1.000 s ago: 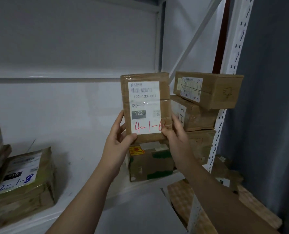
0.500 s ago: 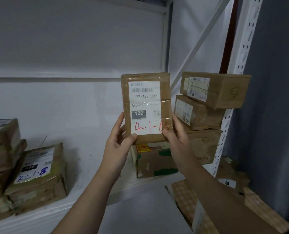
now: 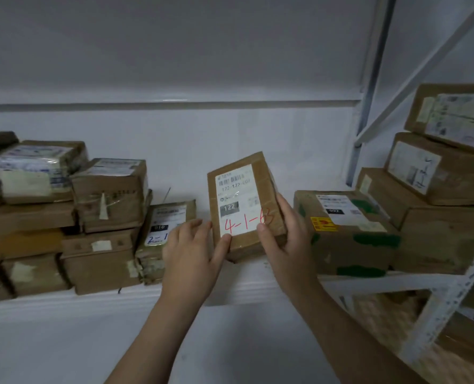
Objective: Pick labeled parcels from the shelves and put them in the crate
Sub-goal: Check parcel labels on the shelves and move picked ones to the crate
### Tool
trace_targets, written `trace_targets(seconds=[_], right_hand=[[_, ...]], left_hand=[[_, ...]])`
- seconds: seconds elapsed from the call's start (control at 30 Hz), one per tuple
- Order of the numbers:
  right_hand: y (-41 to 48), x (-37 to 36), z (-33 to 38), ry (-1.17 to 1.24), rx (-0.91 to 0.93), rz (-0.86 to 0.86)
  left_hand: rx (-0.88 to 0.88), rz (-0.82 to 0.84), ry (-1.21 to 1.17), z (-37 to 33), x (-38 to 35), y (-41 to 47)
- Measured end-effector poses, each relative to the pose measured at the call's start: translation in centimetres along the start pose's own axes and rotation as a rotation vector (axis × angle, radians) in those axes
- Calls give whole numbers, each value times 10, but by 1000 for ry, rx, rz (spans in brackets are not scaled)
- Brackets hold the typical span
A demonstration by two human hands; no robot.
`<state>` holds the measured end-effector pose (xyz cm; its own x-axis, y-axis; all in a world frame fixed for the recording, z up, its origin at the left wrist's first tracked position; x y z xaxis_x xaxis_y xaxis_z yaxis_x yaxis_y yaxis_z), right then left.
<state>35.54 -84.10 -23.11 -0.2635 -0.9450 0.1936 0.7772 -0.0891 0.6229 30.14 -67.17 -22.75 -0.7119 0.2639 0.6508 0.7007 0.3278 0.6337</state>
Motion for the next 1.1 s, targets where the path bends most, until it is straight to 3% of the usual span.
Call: trace_targets(seconds=[0.2,0.27,0.6,0.73,0.87,0.97,1.1], right_hand=[[-9,-44,-33,-44,-150,110],[-10,-53,-41,-126,-159,187],[-6,-59,-45,-583,64,249],[-8,-48,-23,-528,142,168],[-8,-14,-4,-463,230,-23],[-4,25,-7,-469,191,-130],[1,82,-30,-524,122,-152]], left_hand=[[-58,181,126,39,-16,-2],[-114,174,145,44,-15,-5],[-189,248,233,51,-24,3],[-252,178,94,38,-22,9],[-306,141,-140,7,-23,10],[-298,206,-344,-28,-38,8],[-156,366,-495,-81,-68,2]])
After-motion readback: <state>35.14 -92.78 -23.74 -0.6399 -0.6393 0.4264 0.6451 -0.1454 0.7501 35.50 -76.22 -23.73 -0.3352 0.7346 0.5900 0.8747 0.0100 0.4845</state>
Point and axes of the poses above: each hand's wrist, its own y-axis towards the middle knuckle, its own x-axis out of the back of the hand, z = x × y, the point moved 5 cm from there along y, towards the middle knuckle, and after that the axes turned 8 degrees about -z, right-handed, at the moved point
